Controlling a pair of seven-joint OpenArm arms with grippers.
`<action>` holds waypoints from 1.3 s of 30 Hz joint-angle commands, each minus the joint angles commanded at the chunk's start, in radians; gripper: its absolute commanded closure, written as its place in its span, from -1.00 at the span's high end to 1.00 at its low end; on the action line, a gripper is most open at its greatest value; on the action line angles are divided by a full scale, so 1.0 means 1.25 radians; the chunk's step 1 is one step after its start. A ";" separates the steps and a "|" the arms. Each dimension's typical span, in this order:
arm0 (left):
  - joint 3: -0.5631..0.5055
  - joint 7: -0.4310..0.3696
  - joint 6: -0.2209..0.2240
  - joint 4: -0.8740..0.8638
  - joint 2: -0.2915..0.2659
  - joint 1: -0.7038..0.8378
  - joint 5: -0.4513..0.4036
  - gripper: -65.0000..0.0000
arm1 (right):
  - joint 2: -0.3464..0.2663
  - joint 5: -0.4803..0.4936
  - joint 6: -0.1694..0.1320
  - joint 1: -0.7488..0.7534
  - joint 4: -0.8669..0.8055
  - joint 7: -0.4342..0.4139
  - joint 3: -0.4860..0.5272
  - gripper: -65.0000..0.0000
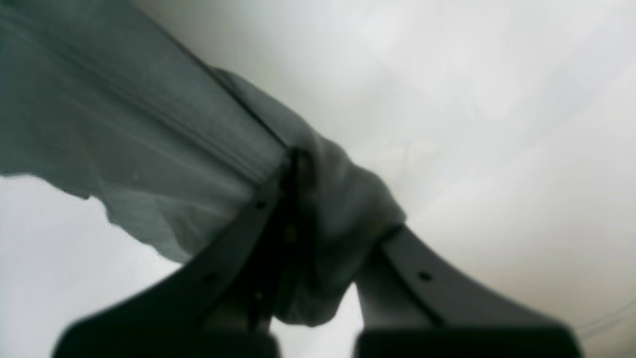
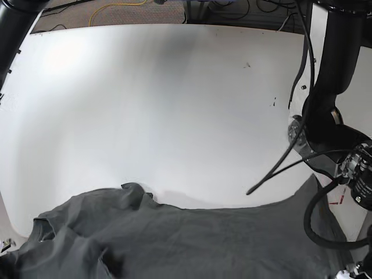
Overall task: Fold the T-shirt properly
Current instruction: 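Lift the shirt with both grippers and fling it out over the table, then lay the shirt flat, holding its edge taut between both grippers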
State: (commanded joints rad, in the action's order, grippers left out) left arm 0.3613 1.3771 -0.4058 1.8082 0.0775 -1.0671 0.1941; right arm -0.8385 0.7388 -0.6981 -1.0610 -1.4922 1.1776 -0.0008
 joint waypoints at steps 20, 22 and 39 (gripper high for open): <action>0.000 0.015 -0.141 0.123 0.041 0.520 0.000 -0.98 | 0.216 -0.002 0.000 0.842 -0.298 0.002 -0.395 -1.00; 0.000 0.015 -0.141 0.124 0.044 0.561 0.000 -0.98 | 0.239 -0.002 0.000 0.879 -0.306 0.001 -0.405 -1.00; 0.068 0.015 -0.150 0.133 0.147 0.965 0.000 -0.99 | 0.324 -0.004 0.000 1.153 -0.330 0.000 -0.444 -1.00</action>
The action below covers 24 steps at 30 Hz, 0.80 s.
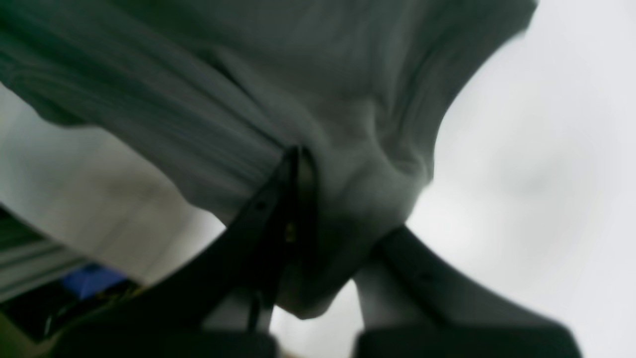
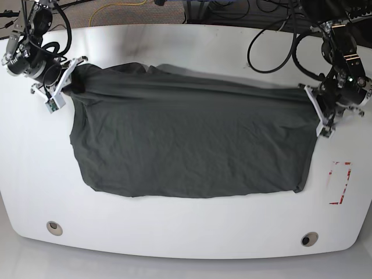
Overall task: Fold the T-shirt properly
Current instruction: 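Lay the shirt flat, holding its edge taut between both grippers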
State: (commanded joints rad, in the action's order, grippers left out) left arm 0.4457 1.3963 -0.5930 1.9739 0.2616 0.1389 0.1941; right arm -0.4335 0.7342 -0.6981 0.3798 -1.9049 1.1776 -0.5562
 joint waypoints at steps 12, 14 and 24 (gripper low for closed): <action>0.059 0.000 -0.076 -0.001 0.023 0.096 -0.004 -0.99 | 0.026 0.000 0.000 0.088 0.001 0.001 0.005 -1.00; 0.068 0.000 -0.076 -0.001 0.023 0.095 -0.004 -0.99 | 0.029 0.000 0.000 0.098 0.001 0.001 0.005 -1.00; 0.075 0.000 -0.071 -0.009 0.020 -0.010 -0.005 -0.98 | 0.054 -0.001 0.002 0.053 0.009 0.002 0.009 -1.00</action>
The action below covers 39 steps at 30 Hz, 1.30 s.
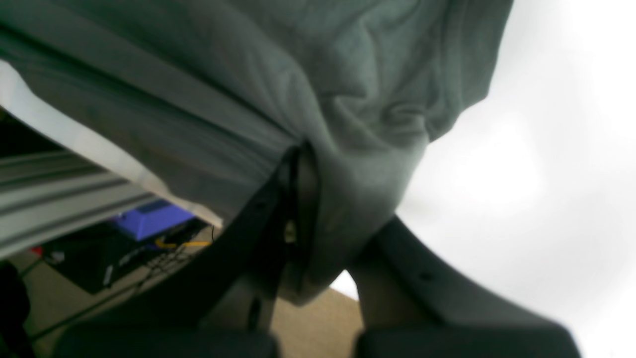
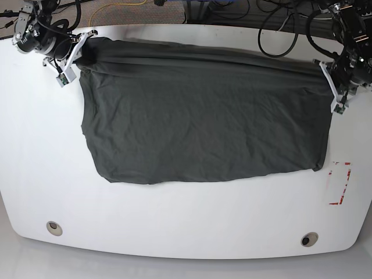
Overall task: Fold the T-shirt properly
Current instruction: 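Lay the shirt flat, holding its edge taut between both grippers, then lower the left gripper's held edge along the shirt side, folding it over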
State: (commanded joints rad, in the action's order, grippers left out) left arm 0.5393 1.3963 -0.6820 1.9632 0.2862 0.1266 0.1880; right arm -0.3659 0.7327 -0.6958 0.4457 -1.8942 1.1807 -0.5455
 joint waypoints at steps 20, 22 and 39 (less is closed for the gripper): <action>-0.050 -0.030 0.000 -0.227 0.001 -0.184 0.000 -0.97 | 0.006 0.000 0.001 -0.153 0.168 -0.004 0.023 -0.99; -0.050 -0.030 -0.002 -0.250 0.001 -0.201 0.000 -0.97 | 0.006 0.000 0.001 -0.153 0.169 -0.005 0.023 -0.97; -0.066 -0.033 0.000 -0.399 0.004 -0.317 0.000 -0.66 | 0.006 -0.001 0.001 -0.191 0.212 -0.012 0.027 -0.98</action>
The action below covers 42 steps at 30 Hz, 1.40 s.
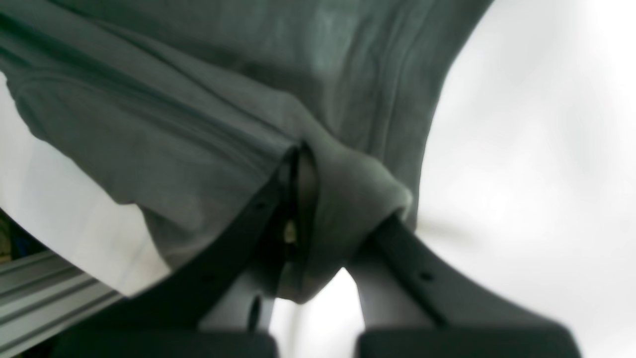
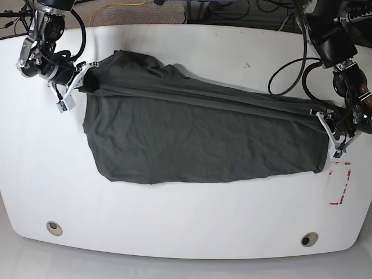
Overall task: Fold the T-shirt properly
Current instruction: 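Lower the left gripper's held edge along the shirt side, folding it over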
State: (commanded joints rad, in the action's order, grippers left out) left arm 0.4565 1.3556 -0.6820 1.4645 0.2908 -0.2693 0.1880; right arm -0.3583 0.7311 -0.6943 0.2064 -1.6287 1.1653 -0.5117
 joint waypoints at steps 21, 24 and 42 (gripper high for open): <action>-0.041 -0.063 -0.006 -0.025 0.072 -0.053 0.005 0.56 | -0.001 0.001 0.000 -0.001 -0.011 -0.017 0.001 -0.89; -0.041 -0.064 -0.006 0.012 0.071 -0.050 0.005 0.56 | -0.001 0.001 0.001 0.000 -0.045 -0.015 -0.002 -0.47; -0.042 -0.069 -0.006 0.049 0.016 0.026 0.004 0.56 | 0.050 0.006 -0.003 0.088 -0.207 0.039 -0.136 1.00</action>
State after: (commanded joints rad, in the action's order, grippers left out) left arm 0.4043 1.2697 -0.6897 1.5259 0.3107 -0.2371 0.1926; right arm -0.2954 0.7388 -0.6981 0.3168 -1.8880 1.2144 -0.6820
